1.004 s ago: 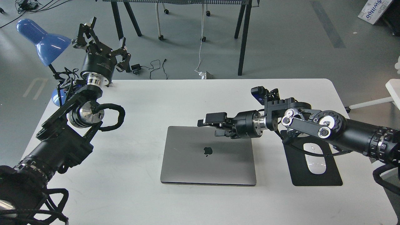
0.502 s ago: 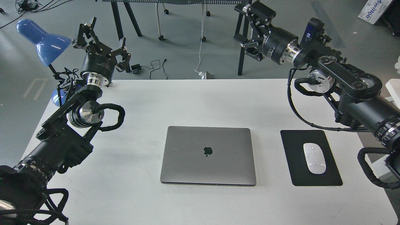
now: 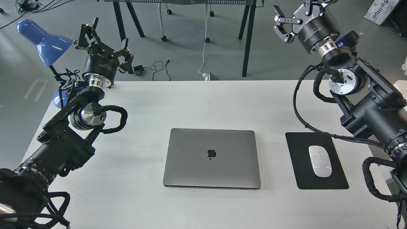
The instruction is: Close notebook with right arm
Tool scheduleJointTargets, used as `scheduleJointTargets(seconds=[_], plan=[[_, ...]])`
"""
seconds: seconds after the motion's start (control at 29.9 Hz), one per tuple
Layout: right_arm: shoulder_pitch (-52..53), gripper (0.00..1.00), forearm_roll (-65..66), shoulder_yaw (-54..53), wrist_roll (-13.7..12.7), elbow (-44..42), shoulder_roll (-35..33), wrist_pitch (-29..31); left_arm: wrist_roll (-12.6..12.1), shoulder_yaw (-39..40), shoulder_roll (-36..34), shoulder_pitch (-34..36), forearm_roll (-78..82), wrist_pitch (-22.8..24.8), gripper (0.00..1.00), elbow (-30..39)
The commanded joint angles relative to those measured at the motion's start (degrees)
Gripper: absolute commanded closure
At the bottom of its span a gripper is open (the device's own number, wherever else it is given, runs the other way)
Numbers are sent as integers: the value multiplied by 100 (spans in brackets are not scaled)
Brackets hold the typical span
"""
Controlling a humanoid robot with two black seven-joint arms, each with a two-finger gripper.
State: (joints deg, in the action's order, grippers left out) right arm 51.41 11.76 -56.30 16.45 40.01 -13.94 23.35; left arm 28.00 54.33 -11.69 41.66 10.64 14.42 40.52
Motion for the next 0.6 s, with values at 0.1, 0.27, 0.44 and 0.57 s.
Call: scheduleJointTargets(seconds=[0.1, 0.27, 0.44, 0.57], plan=[[-412, 0, -385, -320, 7, 200, 102, -24, 0, -1, 0, 0, 0, 0, 0, -1], [-658, 0, -385, -303, 7, 446, 146, 20, 0, -1, 0, 0, 0, 0, 0, -1], [-694, 0, -376, -320, 7, 438, 251, 38, 0, -1, 0, 0, 0, 0, 0, 8], [-694, 0, -376, -303, 33, 429, 339, 116, 0, -1, 0, -9, 0, 0, 0, -1]])
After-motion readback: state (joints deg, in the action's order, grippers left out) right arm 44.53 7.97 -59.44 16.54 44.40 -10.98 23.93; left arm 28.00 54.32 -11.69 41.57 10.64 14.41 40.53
